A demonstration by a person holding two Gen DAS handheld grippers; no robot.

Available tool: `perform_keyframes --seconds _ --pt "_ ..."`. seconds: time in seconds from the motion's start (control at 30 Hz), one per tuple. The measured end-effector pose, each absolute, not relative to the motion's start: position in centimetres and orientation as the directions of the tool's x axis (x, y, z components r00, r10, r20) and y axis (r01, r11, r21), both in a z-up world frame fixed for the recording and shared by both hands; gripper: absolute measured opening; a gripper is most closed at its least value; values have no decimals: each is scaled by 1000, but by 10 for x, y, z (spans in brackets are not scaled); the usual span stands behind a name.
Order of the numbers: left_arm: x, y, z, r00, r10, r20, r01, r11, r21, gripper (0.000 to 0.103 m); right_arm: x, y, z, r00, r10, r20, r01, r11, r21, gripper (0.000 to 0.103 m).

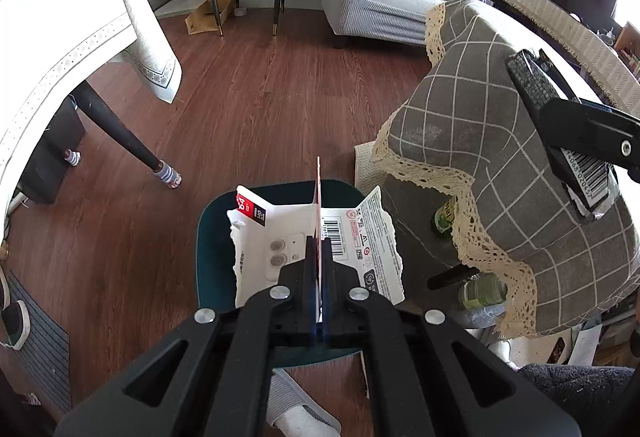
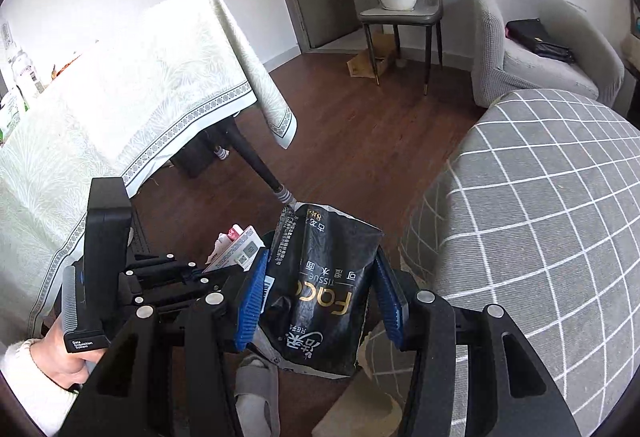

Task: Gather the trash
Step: 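Carry the box and black bag with both tools over the bin, then open both tools to drop the box and black bag into the bin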

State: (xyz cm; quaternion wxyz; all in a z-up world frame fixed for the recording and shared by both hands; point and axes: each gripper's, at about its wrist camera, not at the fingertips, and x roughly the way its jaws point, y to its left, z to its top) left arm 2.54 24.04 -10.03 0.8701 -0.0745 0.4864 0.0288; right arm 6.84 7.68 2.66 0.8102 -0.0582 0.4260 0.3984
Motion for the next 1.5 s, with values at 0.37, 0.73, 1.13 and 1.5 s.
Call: perform_keyframes --seconds 0.37,0.73,1.13,1.5 --pt "19 268 -124 455 -15 -890 -153 984 -94 34 78 116 0 269 566 -779 -697 672 248 51" --pt "1 291 -93 560 23 -828 -180 979 -95 64 83 150 -42 209 501 -840 -698 678 230 51" --pt "-7 302 -57 645 38 -763 -214 968 -133 64 77 168 -77 162 430 -888 -712 674 196 52" --pt "-5 302 -35 691 34 -722 -204 968 -149 64 73 159 -86 149 383 -912 -729 665 160 62"
